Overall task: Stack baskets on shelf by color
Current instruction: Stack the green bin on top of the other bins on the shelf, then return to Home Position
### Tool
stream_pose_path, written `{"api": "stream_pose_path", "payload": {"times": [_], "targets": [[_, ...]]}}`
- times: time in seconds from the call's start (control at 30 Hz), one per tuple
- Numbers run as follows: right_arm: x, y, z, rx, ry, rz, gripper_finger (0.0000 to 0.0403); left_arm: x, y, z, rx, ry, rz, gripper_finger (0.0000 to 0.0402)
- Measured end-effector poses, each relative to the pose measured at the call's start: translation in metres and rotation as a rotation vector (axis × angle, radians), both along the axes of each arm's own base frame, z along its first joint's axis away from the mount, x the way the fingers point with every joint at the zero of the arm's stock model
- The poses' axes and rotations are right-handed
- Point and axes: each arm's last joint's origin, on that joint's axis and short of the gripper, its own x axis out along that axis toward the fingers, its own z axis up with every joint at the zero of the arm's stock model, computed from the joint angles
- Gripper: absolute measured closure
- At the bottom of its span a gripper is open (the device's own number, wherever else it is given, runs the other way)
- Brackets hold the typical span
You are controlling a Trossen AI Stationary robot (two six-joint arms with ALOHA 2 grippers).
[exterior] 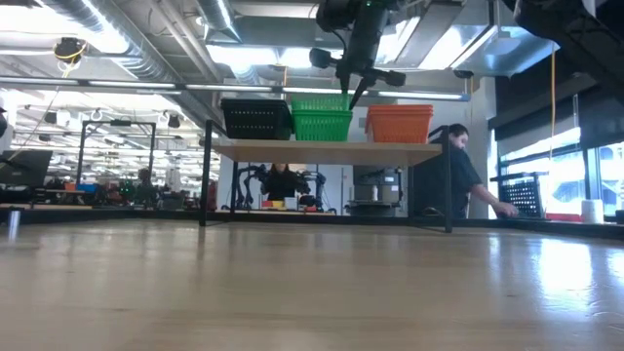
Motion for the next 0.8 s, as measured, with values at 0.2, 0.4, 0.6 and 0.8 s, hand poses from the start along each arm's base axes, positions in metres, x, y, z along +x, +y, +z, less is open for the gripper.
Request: {"api": "stream_pose_path", "payload": {"times": [0.2,0.4,0.6,0.8], "targets": [[-0.001,-0.003,0.0,-0.065,0.038,0.03,0.0361,0.0,0.0,0.0,-0.017,-0.005,0.009,0.0342],[-0.002,-0.002,0.002,-0.081,0.051,0.077,0.0361,0.0,0.0,0.0,-0.017,-0.004,0.012,0.0342],[-0.013,0.025,0.035,-0.193,0.027,0.16,0.0361,-0.002,0.002,0.0,-0.007,0.001,0.102,0.0342],[-0.025,0.062,0.07,-0.383,0.037,0.359,0.0361,-0.012,0.002,-0.001,-0.002,0.024,0.233,0.0342]]}}
